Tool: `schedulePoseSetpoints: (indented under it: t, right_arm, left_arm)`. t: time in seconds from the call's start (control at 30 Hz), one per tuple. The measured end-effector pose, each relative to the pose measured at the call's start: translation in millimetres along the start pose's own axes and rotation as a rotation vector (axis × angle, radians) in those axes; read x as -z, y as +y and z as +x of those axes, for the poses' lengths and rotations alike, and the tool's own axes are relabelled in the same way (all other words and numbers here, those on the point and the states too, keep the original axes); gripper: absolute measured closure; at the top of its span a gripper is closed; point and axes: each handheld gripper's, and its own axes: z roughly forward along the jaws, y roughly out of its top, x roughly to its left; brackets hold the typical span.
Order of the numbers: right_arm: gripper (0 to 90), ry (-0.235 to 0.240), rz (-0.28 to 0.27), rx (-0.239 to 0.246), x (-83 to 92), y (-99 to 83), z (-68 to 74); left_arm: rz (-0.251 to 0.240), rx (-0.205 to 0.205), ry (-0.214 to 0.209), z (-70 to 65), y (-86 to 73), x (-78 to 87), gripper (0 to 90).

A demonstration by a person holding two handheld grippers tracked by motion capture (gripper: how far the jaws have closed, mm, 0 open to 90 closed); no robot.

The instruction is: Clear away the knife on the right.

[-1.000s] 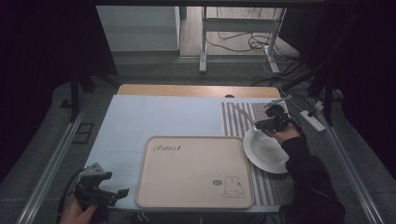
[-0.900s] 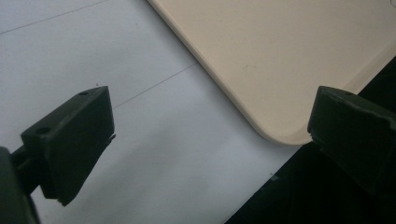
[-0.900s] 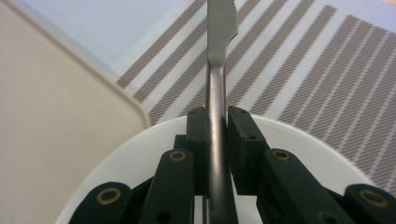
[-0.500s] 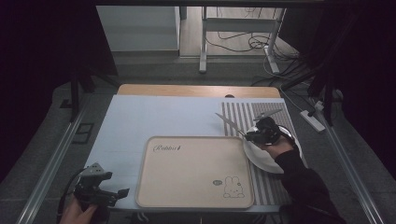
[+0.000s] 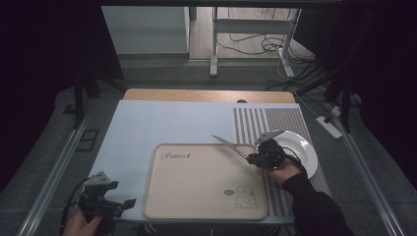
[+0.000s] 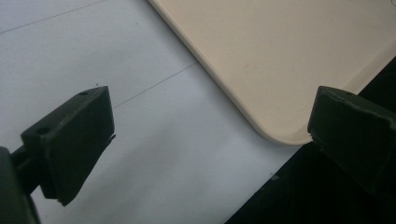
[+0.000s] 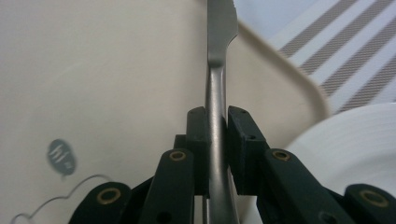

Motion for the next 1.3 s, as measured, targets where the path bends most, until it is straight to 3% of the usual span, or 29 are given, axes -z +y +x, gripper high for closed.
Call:
schedulePoseSetpoints:
  t: [0.3,0.53,0.6,0.67,0.77,0.87,1.03,1.23,1.3]
  right_arm:
    - [80.1,0.031,0.051,0.041,-10.9,-12.6,31.7]
    - [79.5,0.034,0.108,0.049,-21.2,-23.4,42.6]
    - [78.3,0.061,0.109,0.038,-21.7,-24.2,43.1]
    - [70.1,0.085,0.086,0.027,-19.5,-23.0,41.9]
    - [74.3,0.078,0.069,0.038,-16.9,-15.8,39.9]
    - [90.0,0.101,0.059,0.086,-20.0,-3.7,40.9]
    - [90.0,0.136,0.077,0.112,-40.0,23.2,47.6]
    - [90.0,0.149,0.102,0.163,-73.9,52.6,55.4]
    - [90.0,0.133,0.121,0.194,-84.2,57.2,55.9]
  left_arm:
    - [-0.001,-0.003,0.000,-0.3,0.0,0.1,1.6]
    - [0.000,-0.004,0.000,-0.5,0.1,0.0,1.6]
    - [0.000,-0.004,0.001,-0.7,0.1,-0.1,1.6]
    - [0.001,-0.004,0.001,-0.7,0.1,-0.2,1.6]
    - [0.002,-0.003,0.002,-0.7,0.3,-0.4,1.6]
    - [0.003,-0.005,0.002,-0.6,0.5,-0.8,1.6]
    - [0.000,-0.003,0.001,-0.4,0.3,-0.5,1.6]
    - [-0.001,-0.007,0.000,-0.5,0.0,-0.1,1.6]
    - [-0.002,-0.008,0.000,-0.2,-0.2,0.0,1.6]
